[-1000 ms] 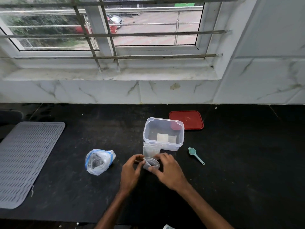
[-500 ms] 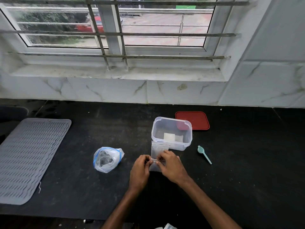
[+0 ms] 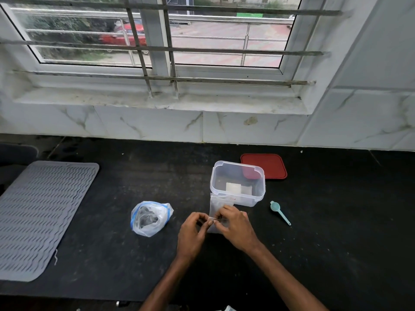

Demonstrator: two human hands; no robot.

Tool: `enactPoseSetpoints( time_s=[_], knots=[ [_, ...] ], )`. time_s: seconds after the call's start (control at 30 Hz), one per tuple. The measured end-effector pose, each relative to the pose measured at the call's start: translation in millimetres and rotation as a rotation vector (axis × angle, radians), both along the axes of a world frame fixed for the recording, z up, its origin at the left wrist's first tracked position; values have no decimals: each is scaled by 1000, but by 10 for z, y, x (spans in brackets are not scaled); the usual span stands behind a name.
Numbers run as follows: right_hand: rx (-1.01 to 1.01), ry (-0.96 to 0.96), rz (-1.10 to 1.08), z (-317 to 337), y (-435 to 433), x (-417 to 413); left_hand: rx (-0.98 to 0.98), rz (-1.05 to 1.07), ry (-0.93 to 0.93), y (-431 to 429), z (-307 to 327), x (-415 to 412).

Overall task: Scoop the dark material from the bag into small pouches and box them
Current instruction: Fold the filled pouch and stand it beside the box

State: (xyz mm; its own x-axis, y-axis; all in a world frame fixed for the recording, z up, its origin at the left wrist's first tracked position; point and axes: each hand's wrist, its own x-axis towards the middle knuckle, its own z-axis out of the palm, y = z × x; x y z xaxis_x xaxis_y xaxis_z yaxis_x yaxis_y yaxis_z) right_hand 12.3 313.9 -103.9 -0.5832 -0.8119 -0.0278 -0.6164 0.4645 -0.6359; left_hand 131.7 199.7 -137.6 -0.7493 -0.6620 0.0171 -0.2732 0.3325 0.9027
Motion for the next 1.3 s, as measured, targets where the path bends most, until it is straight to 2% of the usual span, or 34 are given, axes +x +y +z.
enactPoseSetpoints(
  time_s=[0.2, 0.43, 0.73, 0.87, 1.03, 1.23, 1.3],
  knots=[
    [-11, -9, -7, -40, 4, -67, -21, 65, -32, -32, 3, 21],
    [-67, 4, -68, -79, -45, -77, 16, -4, 21, -37, -52, 9],
    [-66, -134, -158, -116, 58, -212, -15, 45, -35, -65, -72, -66],
    [32, 30, -209, -63, 57, -209, -26, 75, -67, -50, -118, -119],
    [47, 34, -283, -55, 13, -252, 77, 126, -69, -64, -107, -281],
    [68, 203, -219, -76, 75, -386, 33, 136, -97, -108, -126, -496],
    [108, 205, -226, -80, 97, -442, 29, 158, -113, -106, -153, -548]
  ],
)
